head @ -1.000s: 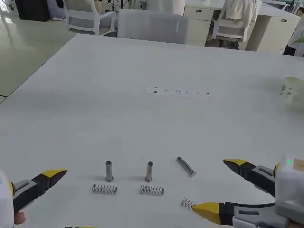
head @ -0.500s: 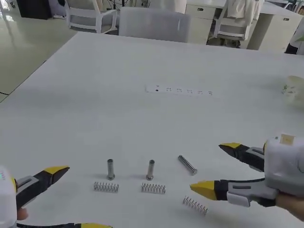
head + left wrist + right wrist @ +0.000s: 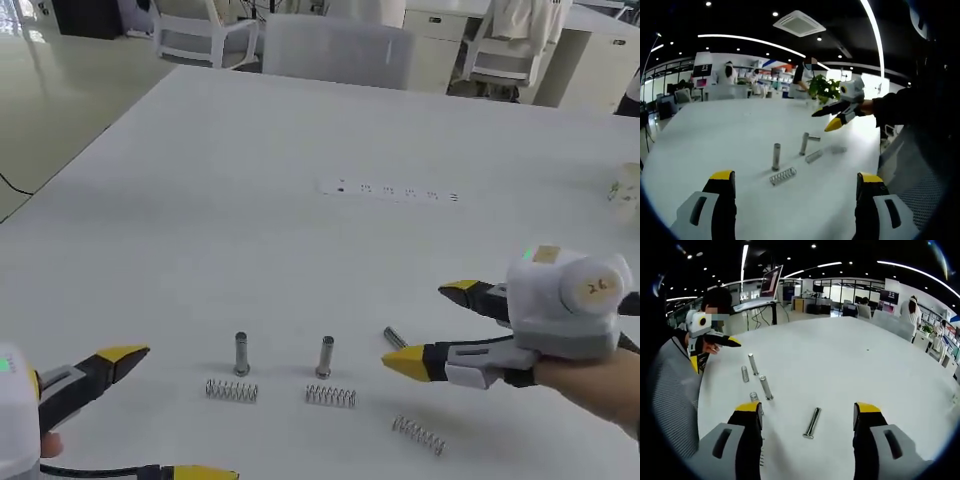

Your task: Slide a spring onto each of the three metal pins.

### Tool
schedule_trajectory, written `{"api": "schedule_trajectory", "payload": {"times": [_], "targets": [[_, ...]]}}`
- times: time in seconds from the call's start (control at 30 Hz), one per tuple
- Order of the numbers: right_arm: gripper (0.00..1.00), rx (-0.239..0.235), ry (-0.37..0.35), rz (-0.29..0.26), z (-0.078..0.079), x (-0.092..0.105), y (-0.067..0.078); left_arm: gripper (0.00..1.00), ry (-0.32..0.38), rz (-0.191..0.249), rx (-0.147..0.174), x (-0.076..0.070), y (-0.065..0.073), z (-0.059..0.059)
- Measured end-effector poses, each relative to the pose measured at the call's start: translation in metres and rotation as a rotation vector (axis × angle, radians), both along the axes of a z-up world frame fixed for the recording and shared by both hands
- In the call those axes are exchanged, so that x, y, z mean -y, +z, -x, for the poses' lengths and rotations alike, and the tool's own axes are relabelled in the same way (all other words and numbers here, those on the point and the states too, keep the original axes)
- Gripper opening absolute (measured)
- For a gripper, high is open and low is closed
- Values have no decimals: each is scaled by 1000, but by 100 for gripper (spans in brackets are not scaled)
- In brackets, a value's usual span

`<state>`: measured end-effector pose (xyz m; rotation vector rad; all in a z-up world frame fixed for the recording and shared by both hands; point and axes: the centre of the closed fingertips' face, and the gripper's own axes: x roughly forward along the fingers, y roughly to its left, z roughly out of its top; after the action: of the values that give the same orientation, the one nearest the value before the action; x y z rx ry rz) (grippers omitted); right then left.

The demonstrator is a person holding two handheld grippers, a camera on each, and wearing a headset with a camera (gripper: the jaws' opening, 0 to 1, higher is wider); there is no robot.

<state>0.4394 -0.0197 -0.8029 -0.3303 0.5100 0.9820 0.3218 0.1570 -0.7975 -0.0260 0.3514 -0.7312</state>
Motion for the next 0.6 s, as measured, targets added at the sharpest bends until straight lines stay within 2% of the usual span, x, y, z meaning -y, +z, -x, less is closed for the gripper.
{"api": "schedule_trajectory", "payload": {"times": [0.07,0.23,0.3,0.37,0.5,0.6], "targets": [[72,-4,-3,7,-2,-2,-3,98,1,0,-2,0,0,0],[60,-40,-27,42,-9,-6,-12,98,5,0,-5,-1,-2,1],[52,-54,-48,60,-12,-5,-17,98,7,2,-6,-2,-2,0],[46,-40,-67,89,-16,-4,-20,98,9,3,-7,-3,-2,0],[36,-85,-99,108,-18,-4,-28,97,13,7,-10,-5,-4,0],[28,-88,-104,139,-18,-4,-34,97,15,8,-12,-5,-5,1]]}}
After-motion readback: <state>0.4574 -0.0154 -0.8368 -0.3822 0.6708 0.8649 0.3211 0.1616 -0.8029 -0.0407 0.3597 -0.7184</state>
